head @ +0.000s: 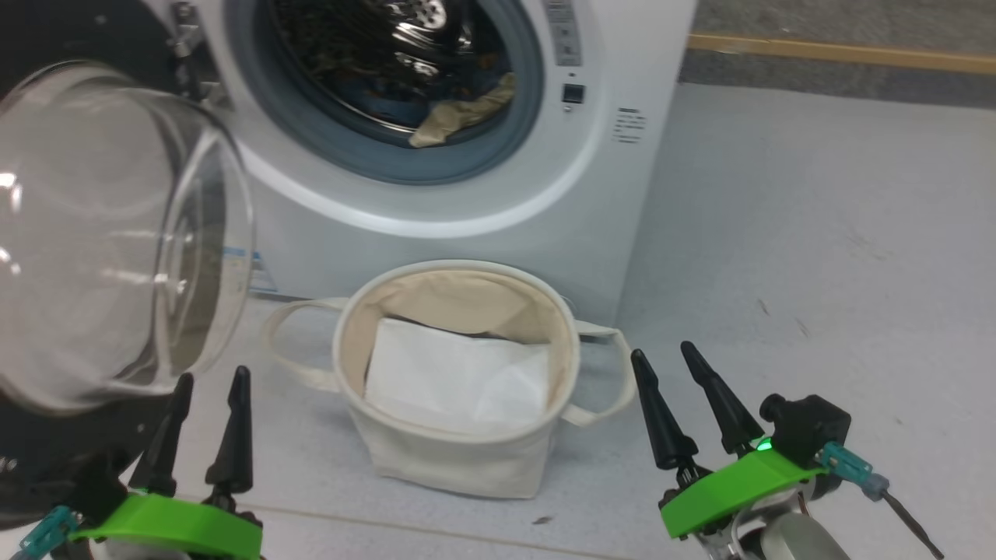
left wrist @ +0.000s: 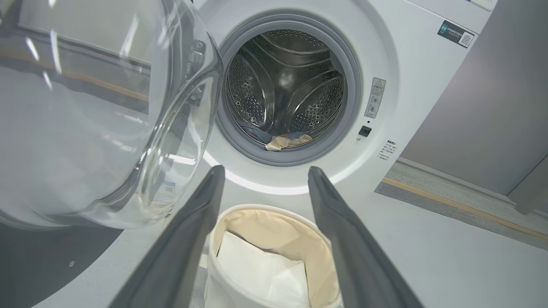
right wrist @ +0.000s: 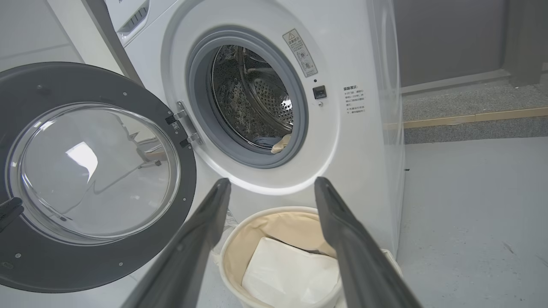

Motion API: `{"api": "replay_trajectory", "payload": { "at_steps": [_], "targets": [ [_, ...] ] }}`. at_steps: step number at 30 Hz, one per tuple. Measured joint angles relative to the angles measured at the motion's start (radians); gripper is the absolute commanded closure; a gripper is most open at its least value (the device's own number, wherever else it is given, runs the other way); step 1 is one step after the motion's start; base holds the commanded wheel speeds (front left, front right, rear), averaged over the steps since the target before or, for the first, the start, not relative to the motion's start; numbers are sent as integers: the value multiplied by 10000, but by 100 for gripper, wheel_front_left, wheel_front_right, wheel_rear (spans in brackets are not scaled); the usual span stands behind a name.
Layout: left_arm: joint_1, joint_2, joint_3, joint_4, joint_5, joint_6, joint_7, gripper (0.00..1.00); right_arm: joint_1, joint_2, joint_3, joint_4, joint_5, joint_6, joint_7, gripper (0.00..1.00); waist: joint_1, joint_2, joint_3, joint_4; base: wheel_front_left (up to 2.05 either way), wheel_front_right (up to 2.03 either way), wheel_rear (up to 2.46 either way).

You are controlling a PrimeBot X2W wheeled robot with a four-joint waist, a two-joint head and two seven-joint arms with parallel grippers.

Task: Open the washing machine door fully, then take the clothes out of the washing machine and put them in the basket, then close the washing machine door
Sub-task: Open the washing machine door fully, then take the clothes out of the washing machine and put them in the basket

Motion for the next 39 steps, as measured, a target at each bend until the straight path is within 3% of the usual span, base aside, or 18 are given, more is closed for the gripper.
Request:
{"api": "replay_trajectory", "payload": {
  "at_steps": [15, 39],
  "targets": [
    [96, 33, -483, -343, -96, -343, -318, 0, -325, 0, -541, -221, -355, 0, 2, 0, 0, 0, 376, -1046, 0, 0, 0],
    [114, 100, -878, -288, 268, -403, -512, 0, -365, 2, -989, -671, -878, 0, 355, 0, 0, 0, 322, -867, 22, -8, -14]
  ]
}}
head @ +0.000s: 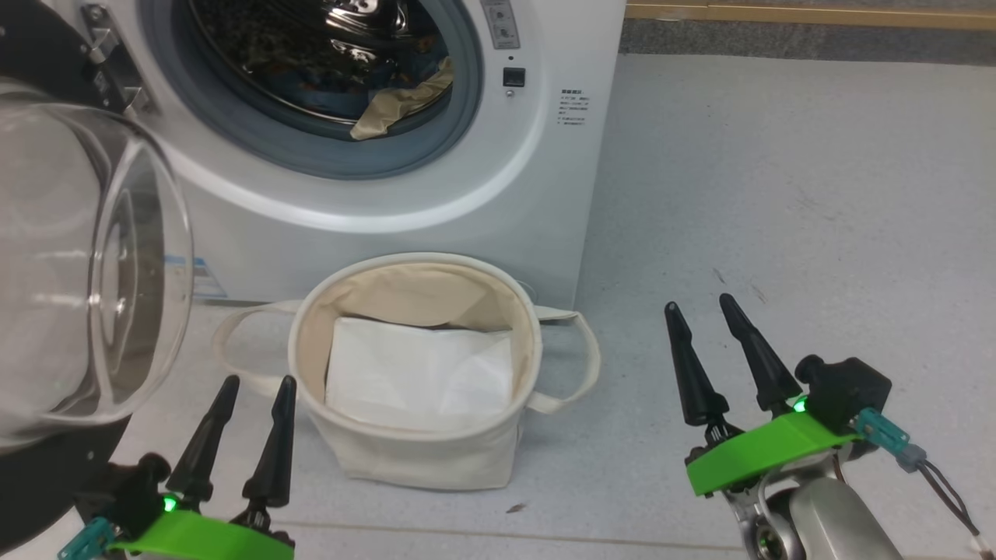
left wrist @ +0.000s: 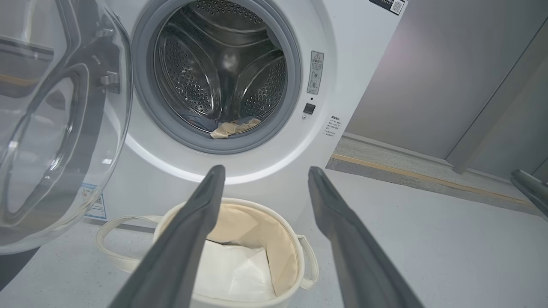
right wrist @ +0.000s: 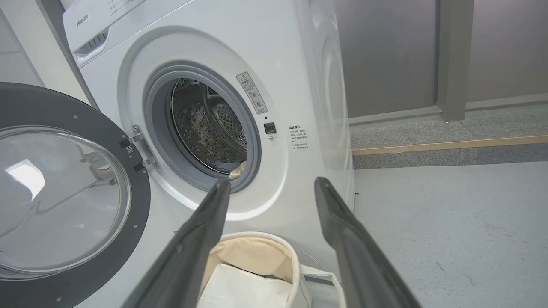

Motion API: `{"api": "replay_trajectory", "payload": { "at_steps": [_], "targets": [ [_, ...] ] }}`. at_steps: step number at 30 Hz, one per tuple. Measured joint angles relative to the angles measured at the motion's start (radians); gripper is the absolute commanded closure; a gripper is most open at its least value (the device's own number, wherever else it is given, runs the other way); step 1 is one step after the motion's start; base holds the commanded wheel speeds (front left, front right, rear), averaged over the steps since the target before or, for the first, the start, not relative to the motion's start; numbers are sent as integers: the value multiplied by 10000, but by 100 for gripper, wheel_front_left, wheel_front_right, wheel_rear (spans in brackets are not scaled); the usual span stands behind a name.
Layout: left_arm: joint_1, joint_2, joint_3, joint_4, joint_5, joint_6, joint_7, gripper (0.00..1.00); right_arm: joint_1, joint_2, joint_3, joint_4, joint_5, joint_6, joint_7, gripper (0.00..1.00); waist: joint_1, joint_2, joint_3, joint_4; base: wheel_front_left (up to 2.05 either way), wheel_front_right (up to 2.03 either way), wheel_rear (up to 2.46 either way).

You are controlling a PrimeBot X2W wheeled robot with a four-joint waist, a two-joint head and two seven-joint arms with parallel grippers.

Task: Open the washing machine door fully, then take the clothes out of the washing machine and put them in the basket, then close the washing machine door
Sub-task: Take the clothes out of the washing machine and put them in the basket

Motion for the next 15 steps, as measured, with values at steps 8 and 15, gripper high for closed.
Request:
{"api": "replay_trajectory", "payload": {
  "at_steps": [8, 15],
  "targets": [
    [-12, 2, -50, 130, -84, 67, 2, 0, 4, 19, 4, -8, 15, 0, 0, 0, 0, 0, 69, 32, 180, -129, -51],
    [-281, 8, -73, 500, -82, 138, 12, 0, 1, 21, 96, 25, 104, 0, -2, 0, 0, 0, 90, 75, 227, -195, -32]
  ]
}}
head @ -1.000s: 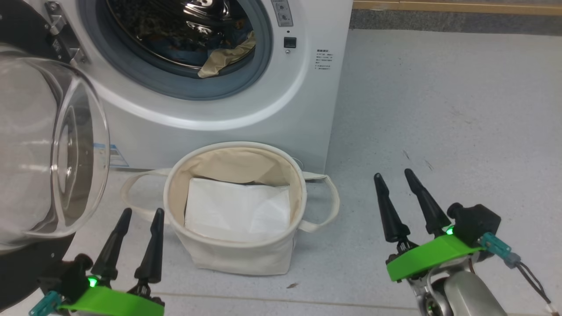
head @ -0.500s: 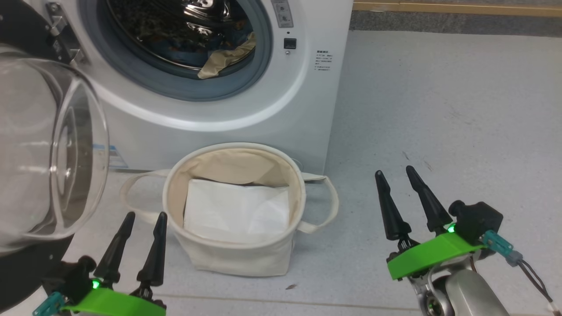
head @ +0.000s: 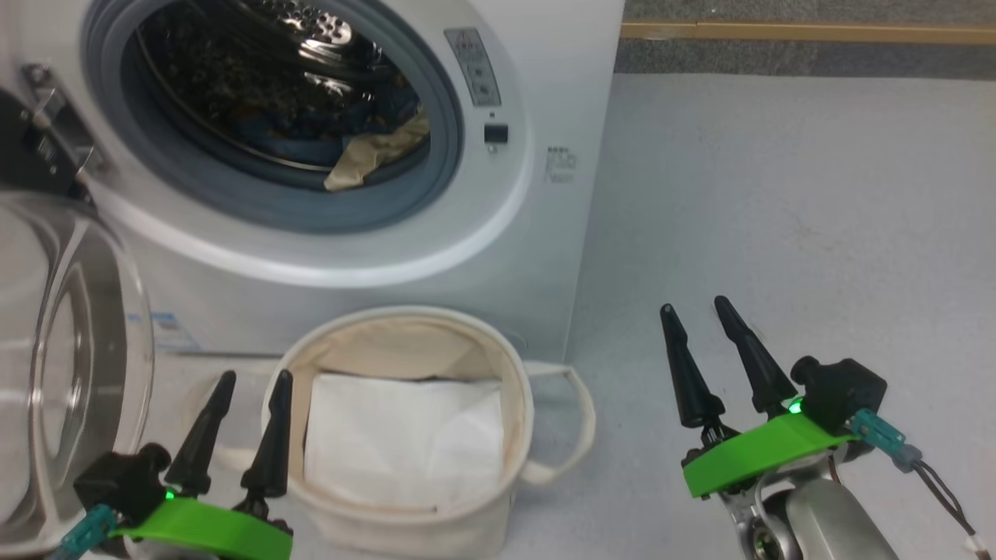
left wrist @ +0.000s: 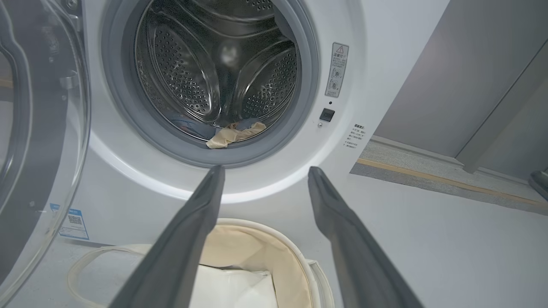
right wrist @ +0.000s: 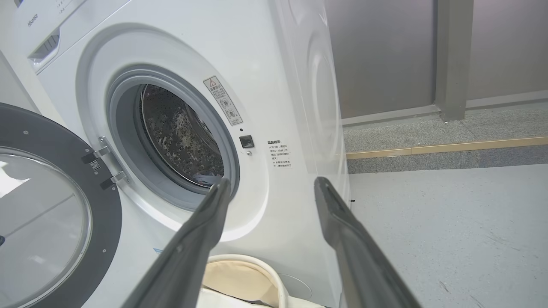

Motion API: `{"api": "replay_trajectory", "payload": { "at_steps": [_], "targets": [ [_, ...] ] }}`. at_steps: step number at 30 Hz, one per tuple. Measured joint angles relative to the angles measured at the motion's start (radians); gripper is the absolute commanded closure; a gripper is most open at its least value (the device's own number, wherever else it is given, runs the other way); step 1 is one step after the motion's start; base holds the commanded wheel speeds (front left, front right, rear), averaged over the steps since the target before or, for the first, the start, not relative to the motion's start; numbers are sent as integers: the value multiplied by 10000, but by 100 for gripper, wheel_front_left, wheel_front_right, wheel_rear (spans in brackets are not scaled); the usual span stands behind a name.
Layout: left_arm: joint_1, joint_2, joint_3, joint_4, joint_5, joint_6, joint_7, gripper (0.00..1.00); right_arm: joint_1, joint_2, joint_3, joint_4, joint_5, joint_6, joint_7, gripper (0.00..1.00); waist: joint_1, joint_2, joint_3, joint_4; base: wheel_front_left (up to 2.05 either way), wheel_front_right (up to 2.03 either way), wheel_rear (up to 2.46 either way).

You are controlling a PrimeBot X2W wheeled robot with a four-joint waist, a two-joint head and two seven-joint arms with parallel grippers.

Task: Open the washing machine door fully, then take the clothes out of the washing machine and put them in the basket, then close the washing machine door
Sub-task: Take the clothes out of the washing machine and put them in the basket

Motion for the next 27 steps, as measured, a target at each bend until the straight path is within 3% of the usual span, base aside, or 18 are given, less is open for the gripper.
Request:
{"api": "replay_trajectory", "payload": {
  "at_steps": [10, 15, 21, 27],
  "targets": [
    [-369, -217, 105, 405, -90, 130, -27, 0, -39, 0, 73, 100, 84, 0, -13, 0, 0, 0, 39, 39, 170, -162, -7],
    [-453, -276, 211, 585, -46, 477, -167, 0, -171, 4, 209, 159, 84, 0, -13, 0, 0, 0, 88, 80, 57, -57, 0],
    [-774, -320, 111, 1035, 431, 468, -245, 0, -171, 4, 274, 174, 82, 0, -13, 0, 0, 0, 183, 72, 3, -3, 0],
    [-1797, -696, 98, 2376, -174, -82, -276, 0, -176, 4, 625, 140, 84, 0, -8, 0, 0, 0, 461, -39, 0, 0, 0]
  ]
}}
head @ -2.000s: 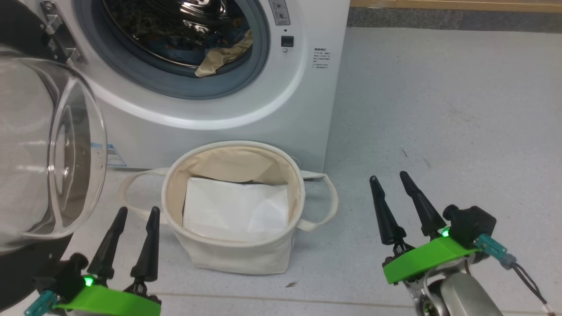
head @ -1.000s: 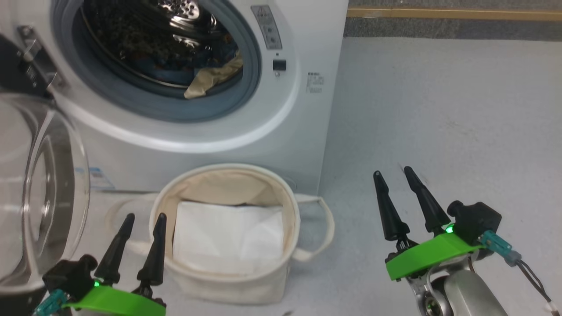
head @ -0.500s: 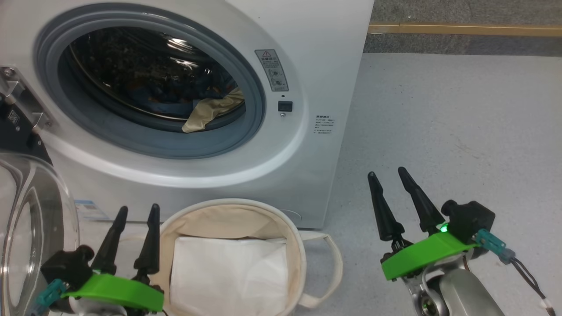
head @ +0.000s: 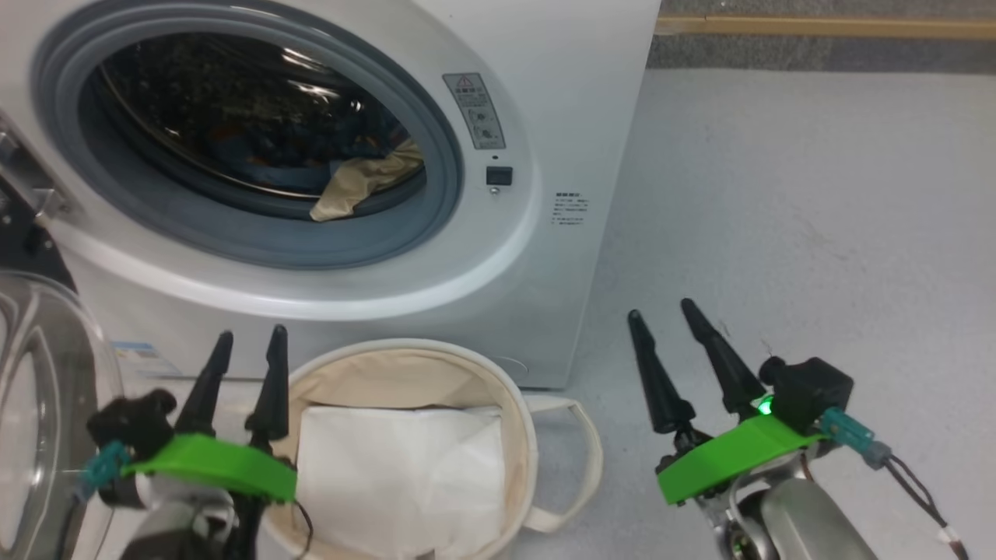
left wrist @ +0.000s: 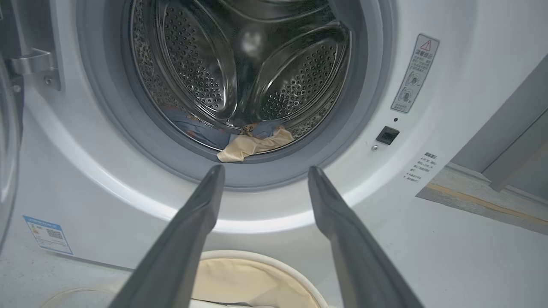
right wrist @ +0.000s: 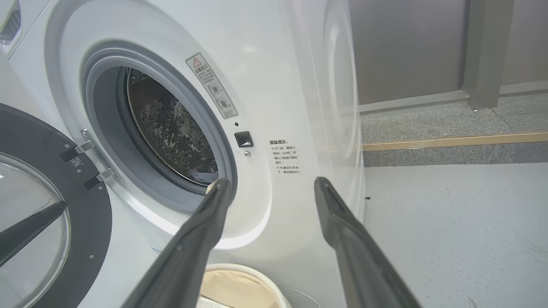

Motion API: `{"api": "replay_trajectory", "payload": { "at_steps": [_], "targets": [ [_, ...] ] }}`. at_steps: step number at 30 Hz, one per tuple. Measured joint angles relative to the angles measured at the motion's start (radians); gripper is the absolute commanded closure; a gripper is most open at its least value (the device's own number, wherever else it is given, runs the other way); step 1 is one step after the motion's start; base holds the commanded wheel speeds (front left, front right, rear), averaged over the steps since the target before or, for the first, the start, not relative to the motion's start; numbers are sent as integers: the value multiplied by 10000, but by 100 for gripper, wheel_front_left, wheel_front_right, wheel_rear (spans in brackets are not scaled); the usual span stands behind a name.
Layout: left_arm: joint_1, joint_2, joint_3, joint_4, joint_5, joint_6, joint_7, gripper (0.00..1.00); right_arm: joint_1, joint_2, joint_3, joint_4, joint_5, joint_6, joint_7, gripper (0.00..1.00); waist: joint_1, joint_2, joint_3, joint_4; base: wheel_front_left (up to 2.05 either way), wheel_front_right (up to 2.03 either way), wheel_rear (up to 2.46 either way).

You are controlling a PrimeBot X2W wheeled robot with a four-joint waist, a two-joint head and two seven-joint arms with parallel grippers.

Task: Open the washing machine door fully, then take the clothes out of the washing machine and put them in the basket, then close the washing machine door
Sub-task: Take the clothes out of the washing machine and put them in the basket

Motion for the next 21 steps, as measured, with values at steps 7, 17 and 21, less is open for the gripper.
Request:
{"api": "replay_trajectory", "payload": {
  "at_steps": [7, 17, 21],
  "targets": [
    [-1668, 17, 10, 1818, -4, -253, -12, 0, -199, -6, 796, -297, 90, 0, 8, 0, 0, 0, 536, -400, 0, 0, 0],
    [-4120, 234, -75, 3799, 38, -343, -13, 0, -540, -2, 1331, -543, 90, 0, -94, 0, 0, 0, 1706, -1027, 0, 0, 0],
    [-4994, 362, -491, 4445, -75, -345, -13, 0, -711, -2, 1315, -658, 75, 0, -176, 0, 0, 0, 2183, -1227, 0, 0, 0]
  ]
}}
